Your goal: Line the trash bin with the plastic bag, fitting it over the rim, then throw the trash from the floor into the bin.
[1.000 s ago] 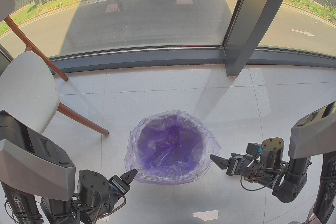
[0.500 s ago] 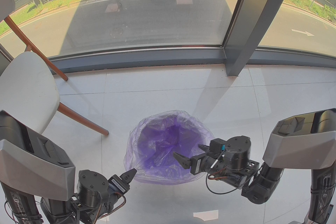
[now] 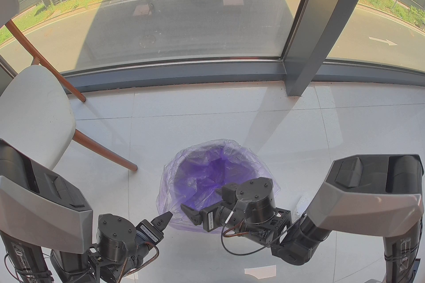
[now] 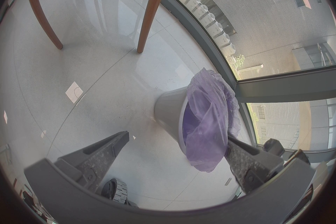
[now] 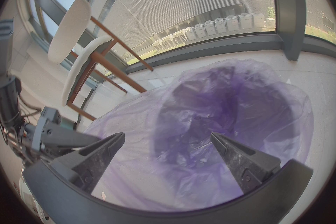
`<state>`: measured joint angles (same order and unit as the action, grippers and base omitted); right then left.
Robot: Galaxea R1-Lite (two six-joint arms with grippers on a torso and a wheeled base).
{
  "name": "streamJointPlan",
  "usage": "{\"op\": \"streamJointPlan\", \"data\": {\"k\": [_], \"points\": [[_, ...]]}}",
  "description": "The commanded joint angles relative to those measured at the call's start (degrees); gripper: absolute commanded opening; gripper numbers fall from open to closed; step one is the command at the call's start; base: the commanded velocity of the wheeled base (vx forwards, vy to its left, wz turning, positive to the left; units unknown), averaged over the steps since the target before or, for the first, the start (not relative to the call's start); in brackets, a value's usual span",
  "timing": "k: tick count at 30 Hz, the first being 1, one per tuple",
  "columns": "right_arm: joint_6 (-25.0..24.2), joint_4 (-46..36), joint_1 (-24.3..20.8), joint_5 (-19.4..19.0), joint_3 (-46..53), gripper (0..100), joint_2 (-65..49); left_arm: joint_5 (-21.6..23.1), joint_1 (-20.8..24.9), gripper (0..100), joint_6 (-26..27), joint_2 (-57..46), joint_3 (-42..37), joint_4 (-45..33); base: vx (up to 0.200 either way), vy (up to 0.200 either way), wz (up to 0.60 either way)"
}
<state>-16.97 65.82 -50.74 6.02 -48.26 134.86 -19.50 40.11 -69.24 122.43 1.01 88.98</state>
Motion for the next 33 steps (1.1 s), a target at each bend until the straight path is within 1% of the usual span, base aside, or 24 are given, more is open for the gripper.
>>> {"op": "streamJointPlan", "data": {"k": [1,7,12,21,24,29,33], "points": [[0.53,0.28,-2.17,0.04,1.5,100,0.57,-0.01,-0.03,100,-0.02,-0.09,-0.48,1.02,0.0,0.0,0.0],[2.03,0.72,-2.61,0.04,2.12,100,2.16,-0.01,-0.12,100,-0.02,-0.26,-0.4,1.02,0.0,0.0,0.0],[2.12,0.63,-4.81,0.04,2.3,100,2.51,-0.01,-0.2,100,-0.02,-0.7,-0.05,1.02,0.0,0.0,0.0],[1.76,0.8,-9.73,0.13,1.42,100,6.38,-0.01,-0.29,100,0.42,-0.97,4.7,1.02,0.0,0.0,0.0],[1.59,0.8,-10.7,0.22,0.98,100,7.34,-0.09,-0.38,100,0.42,-1.58,5.67,1.02,0.0,0.0,0.0],[1.41,0.8,-11.05,0.39,0.54,100,8.49,-0.01,-0.73,100,-0.1,-4.74,5.4,1.02,0.0,0.0,0.0],[1.24,0.89,-11.05,0.83,0.71,100,8.31,-0.09,-0.56,100,-0.19,-4.04,3.56,1.02,0.0,0.0,0.0]]}}
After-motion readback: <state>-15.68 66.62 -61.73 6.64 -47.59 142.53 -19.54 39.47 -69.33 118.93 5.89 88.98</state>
